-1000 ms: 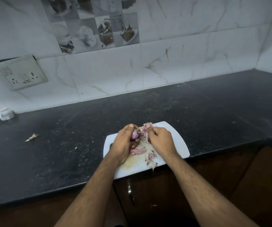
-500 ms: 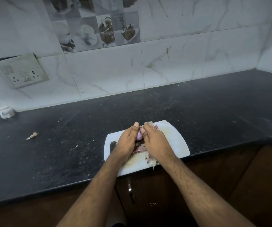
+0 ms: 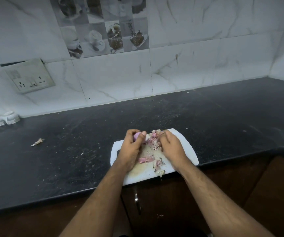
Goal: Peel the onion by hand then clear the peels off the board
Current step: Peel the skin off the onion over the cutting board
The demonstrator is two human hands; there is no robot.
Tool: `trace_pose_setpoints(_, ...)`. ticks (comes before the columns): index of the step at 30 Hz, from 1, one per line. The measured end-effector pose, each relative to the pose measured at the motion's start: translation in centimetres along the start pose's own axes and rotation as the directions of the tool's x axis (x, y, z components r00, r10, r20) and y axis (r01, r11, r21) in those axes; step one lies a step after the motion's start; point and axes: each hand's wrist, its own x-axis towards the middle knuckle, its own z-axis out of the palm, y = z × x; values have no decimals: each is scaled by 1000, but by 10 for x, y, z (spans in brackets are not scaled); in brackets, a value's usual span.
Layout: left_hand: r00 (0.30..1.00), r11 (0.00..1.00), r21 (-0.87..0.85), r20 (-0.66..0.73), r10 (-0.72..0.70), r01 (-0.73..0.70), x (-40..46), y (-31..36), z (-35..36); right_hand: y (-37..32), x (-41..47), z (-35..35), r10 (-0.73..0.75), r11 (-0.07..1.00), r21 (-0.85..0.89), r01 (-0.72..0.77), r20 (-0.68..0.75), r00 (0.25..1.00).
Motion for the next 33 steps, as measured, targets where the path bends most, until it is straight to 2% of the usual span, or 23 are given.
trace_pose_setpoints(1,1000,999,-54,-18,-3,2,0,0,-2,3,1,-3,41,994,100,-35,-58,997)
trace_pose_setpoints(2,1000,997,-83,-7,1,-1,0,0,-3,5,2,-4,50,991,127,-38,-91,995)
trace_pose_setpoints(3,1000,996,-85,25,14,-12,-1,0,-4,6,3,-4,18,997,71,-12,-90,996)
trace_pose_setpoints(6,992,998,-38,108,58,-54,-2,0,0,2,0,3,-64,979,-193,73,53,997)
trace_pose_setpoints(8,991,997,-29,107,76,-73,-2,-1,0,0,-1,6,-99,965,-241,108,49,994)
trace_pose_setpoints(11,994,996,-21,74,83,-82,0,-4,-2,-1,-3,4,-166,968,-192,163,2,986)
trace_pose_setpoints(15,989,995,23,117,89,-92,0,-6,0,-3,-6,4,-214,967,-136,217,34,976)
trace_pose_setpoints(18,983,993,21,148,108,-112,-4,-2,1,-2,-5,4,-182,975,-122,183,19,983)
trace_pose_setpoints(21,991,997,13,107,78,-80,-5,-1,1,-2,-5,4,-136,981,-142,134,-7,991)
trace_pose_setpoints(26,986,971,198,130,107,-132,-7,0,3,-5,-7,3,-164,983,-91,158,-58,985)
trace_pose_setpoints(30,980,950,274,169,103,-147,-8,2,4,-2,-6,2,-178,980,-104,172,-58,982)
trace_pose_setpoints(33,980,967,215,170,101,-137,-9,4,4,-2,-5,4,-134,981,-151,120,-90,987)
